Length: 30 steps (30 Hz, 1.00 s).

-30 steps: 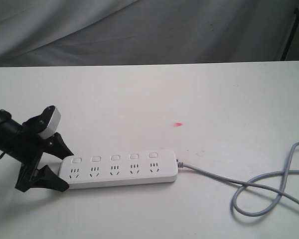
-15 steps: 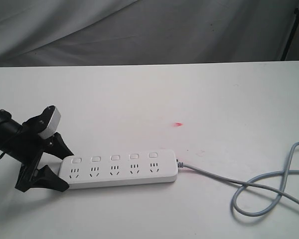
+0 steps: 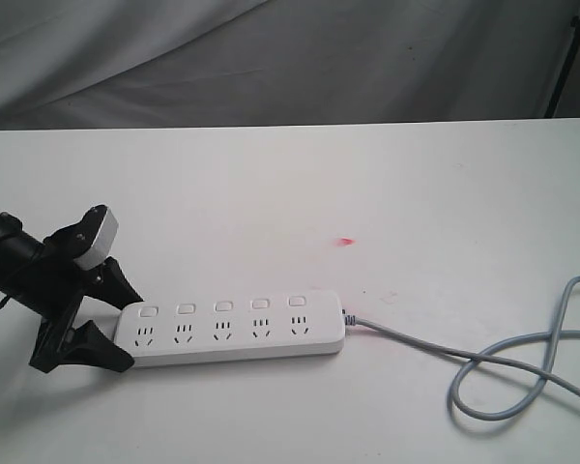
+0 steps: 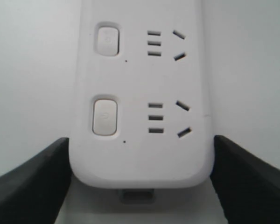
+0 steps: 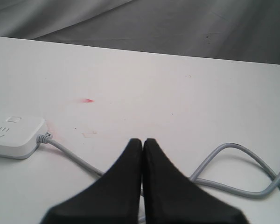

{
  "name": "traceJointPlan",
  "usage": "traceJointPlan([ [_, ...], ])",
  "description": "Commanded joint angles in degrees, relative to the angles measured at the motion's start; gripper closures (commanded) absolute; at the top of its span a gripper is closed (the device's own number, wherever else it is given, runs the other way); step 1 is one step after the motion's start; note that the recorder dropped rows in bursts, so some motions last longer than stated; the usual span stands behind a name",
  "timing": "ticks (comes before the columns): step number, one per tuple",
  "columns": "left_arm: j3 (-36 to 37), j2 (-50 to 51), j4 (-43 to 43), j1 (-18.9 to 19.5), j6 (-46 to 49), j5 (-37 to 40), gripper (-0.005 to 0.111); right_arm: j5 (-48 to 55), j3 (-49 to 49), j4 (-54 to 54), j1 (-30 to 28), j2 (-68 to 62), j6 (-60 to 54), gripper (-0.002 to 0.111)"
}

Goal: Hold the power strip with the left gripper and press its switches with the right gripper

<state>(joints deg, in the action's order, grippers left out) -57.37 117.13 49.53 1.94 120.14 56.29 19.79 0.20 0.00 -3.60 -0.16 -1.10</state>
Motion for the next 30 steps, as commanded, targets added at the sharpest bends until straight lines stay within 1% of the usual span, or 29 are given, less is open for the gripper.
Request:
traceJointPlan([
  [1,-0.1,0.3,-0.3,-0.2,-0.2,-0.6,0.104,-0.2,-0.2,0.3,-0.4,0.2,0.1,0.108],
  [17,-0.1,0.3,1.0,-0.2,-0.2,-0.6,0.104,-0.2,-0.2,0.3,-0.4,0.2,0.1,0.108],
  [20,-0.1,0.3,1.0,-0.2,-0.2,-0.4,0.102,-0.2,-0.2,0.3,-0.4,0.2,0.1,0.108],
  [22,-0.1,0.3,1.0,-0.2,-0.2,0.5,0.094,-0.2,-0.2,0.3,-0.4,0.2,0.1,0.108],
  [25,-0.1,0.3,1.0,-0.2,-0.2,1.2,0.071,-0.2,-0.2,0.3,-0.4,0.2,0.1,0.108],
  [26,-0.1,0.3,1.0,-0.2,-0.2,1.2,0.058,-0.2,-0.2,0.3,-0.4,0.2,0.1,0.108],
  [28,-0.1,0.3,1.0,-0.2,-0.2,0.9,0.039,-0.2,-0.2,0.3,-0.4,0.2,0.1,0.108],
  [29,-0.1,0.3,1.0,-0.2,-0.2,0.9,0.025,-0.2,-0.2,0.3,-0.4,0.2,0.1,0.108],
  [30,-0.1,0.3,1.0,-0.2,-0.2,0.9,0.017,-0.2,-0.2,0.3,-0.4,0.2,0.1,0.108],
])
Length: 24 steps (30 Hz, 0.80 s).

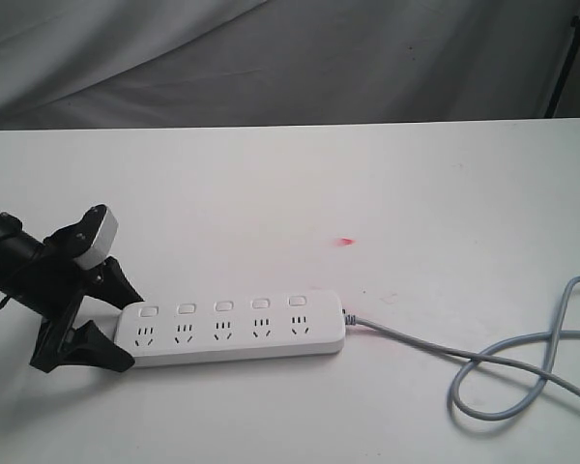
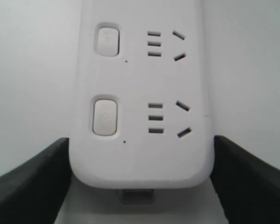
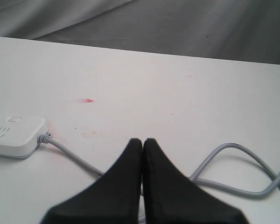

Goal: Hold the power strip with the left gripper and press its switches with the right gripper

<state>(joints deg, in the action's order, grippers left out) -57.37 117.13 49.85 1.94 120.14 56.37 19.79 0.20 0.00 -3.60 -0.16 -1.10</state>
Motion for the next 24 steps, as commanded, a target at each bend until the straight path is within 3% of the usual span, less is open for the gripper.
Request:
traceJointPlan([
  [1,-0.1,0.3,0.7,-0.2,-0.2,0.8,0.010,-0.2,-0.2,0.3,-0.4,0.2,0.1,0.108],
  [3,-0.2,0.3,0.7,-0.2,-0.8,1.3,0.004,-0.2,-0.2,0.3,-0.4,0.2,0.1,0.108],
  [10,-0.2,-1.9,0.8,-0.2,-1.6,4.9,0.005,-0.2,-0.2,0.3,-0.4,0.2,0.1,0.108],
  [17,-0.2,-11.3,0.8,-0.2,-3.1,6.6,0.006,-0.2,-0.2,0.3,-0.4,0.2,0.1,0.108],
  [20,-0.2,-16.7,0.8,-0.2,-5.3,6.6,0.019,-0.2,-0.2,0.3,-0.4,0.2,0.1,0.108],
  [24,-0.2,-23.1,0.8,-0.2,-11.1,6.6,0.064,-0.2,-0.2,0.3,-0.4,0.2,0.1,0.108],
])
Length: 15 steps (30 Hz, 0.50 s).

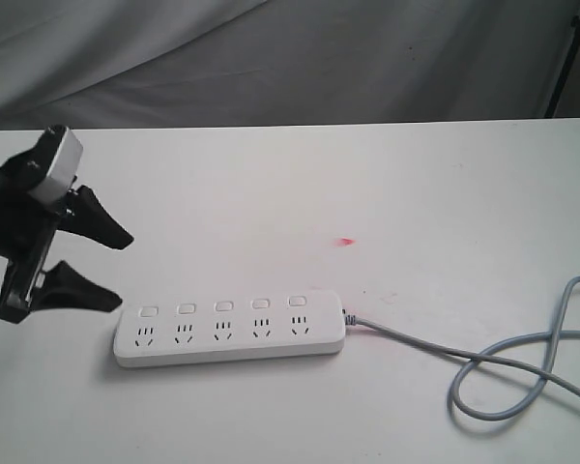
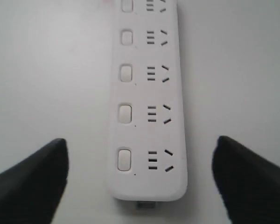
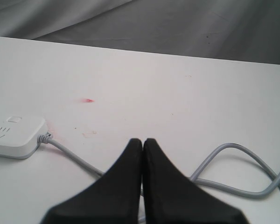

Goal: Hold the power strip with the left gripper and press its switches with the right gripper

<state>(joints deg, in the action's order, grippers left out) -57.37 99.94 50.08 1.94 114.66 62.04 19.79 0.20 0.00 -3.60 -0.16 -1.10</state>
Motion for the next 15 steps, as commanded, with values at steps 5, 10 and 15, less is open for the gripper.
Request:
traceJointPlan([
  [5,-0.2,-12.1,0.4,-0.2,-9.8,2.9,0.106,-0.2,-0.2,0.3,-0.4,0.2,0.1,0.108],
  [10,-0.2,-16.0,2.2,-0.2,-17.7,5.8,0.106,-0.2,-0.2,0.3,-0.4,0.2,0.1,0.108],
  [15,-0.2,-18.7,6.1,-0.2,-30.3,7.9,0.106,-0.2,-0.2,0.3,-0.4,0.2,0.1,0.108],
])
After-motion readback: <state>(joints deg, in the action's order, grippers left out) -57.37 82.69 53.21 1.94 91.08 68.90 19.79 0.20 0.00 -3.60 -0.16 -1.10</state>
